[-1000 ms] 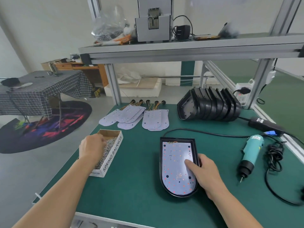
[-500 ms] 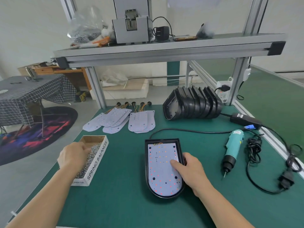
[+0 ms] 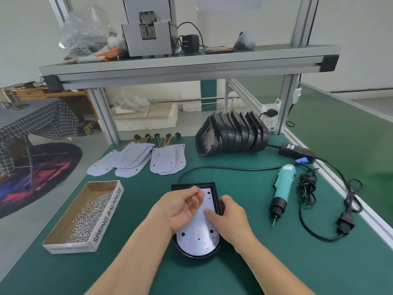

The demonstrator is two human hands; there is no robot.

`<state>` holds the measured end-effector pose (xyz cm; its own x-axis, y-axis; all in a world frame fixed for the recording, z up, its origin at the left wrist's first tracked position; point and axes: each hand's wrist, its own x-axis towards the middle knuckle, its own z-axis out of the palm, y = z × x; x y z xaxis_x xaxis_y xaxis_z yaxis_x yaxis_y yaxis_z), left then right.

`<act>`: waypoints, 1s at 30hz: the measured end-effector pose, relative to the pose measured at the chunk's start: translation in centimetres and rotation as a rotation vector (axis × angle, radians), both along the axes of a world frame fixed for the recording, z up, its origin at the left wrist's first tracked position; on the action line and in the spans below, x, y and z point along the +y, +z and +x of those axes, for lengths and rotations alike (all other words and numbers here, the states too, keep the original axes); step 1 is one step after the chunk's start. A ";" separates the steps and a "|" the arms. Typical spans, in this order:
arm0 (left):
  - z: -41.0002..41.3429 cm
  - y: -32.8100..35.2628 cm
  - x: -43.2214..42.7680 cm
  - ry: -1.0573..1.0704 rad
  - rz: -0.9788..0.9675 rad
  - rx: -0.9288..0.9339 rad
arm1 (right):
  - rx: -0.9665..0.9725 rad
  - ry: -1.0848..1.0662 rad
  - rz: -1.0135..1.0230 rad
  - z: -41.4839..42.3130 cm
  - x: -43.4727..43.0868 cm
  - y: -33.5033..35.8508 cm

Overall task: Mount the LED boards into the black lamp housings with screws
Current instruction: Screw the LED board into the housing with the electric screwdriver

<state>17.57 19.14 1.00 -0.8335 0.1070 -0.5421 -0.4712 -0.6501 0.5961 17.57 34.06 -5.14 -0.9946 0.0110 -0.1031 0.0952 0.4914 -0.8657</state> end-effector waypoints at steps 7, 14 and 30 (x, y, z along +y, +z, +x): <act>-0.5 -1.4 1.4 0.009 -0.082 0.012 | 0.207 -0.170 0.098 -2.5 6.2 2.9; -0.2 -0.9 1.6 0.009 -0.058 -0.027 | -0.170 -0.314 0.727 -7.1 13.8 3.3; 0.0 -0.3 2.3 -0.050 -0.005 0.061 | -0.060 -0.070 -1.340 -4.5 9.8 5.5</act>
<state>17.58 21.41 0.68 -0.8589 0.1466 -0.4908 -0.4653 -0.6239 0.6279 13.09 43.91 0.41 -0.9897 -0.0816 -0.1180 0.1398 -0.7326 -0.6661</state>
